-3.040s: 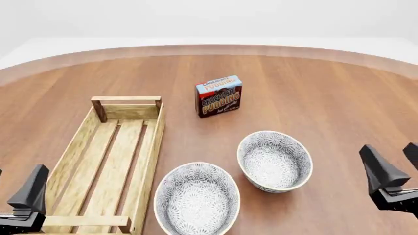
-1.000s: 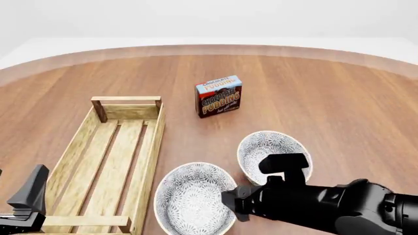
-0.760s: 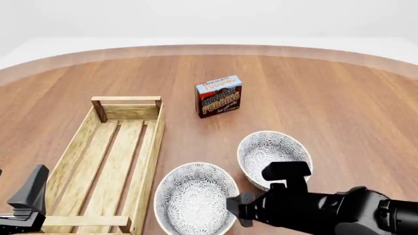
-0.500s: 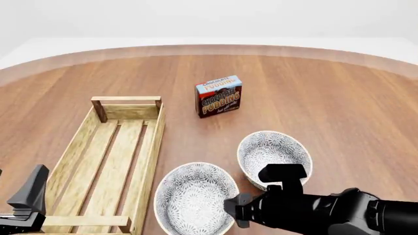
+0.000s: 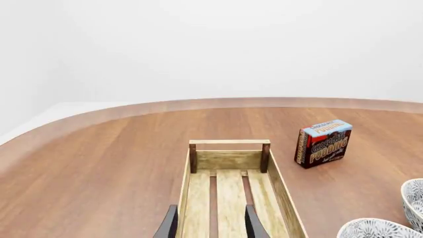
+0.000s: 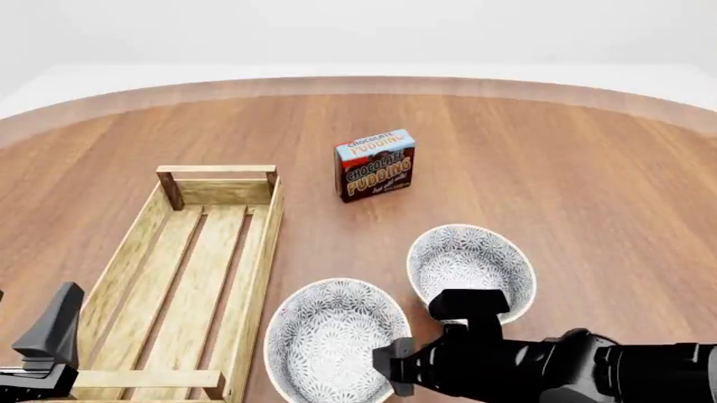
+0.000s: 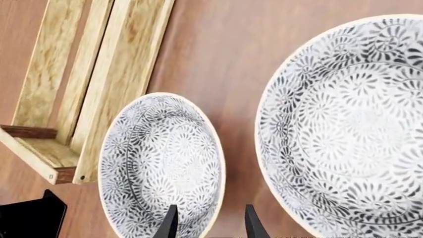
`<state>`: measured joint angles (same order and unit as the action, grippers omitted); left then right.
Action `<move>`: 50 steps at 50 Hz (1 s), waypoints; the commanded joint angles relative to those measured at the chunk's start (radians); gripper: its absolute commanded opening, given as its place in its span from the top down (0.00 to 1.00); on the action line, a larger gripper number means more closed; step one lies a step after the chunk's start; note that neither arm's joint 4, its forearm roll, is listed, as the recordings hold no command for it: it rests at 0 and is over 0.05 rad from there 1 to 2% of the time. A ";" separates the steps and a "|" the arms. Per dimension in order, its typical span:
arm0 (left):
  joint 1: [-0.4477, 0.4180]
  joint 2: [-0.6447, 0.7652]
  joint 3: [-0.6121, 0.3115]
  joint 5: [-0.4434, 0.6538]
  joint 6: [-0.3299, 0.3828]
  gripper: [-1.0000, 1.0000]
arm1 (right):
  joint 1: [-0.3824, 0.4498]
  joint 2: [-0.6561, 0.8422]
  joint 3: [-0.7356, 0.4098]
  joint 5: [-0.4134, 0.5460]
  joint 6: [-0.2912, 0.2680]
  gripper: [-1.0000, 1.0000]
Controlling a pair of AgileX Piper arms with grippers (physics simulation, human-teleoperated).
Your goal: Stack the left bowl on the right bowl and place them in the tray.
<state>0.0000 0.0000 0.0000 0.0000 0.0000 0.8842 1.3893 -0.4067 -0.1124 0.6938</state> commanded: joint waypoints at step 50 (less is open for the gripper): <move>0.000 0.000 0.000 0.000 0.000 0.00 | -0.036 -0.159 -0.089 0.176 -0.138 1.00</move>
<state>0.0000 0.0000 0.0000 0.0000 0.0000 0.8943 1.3590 -0.4497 -0.0614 0.6362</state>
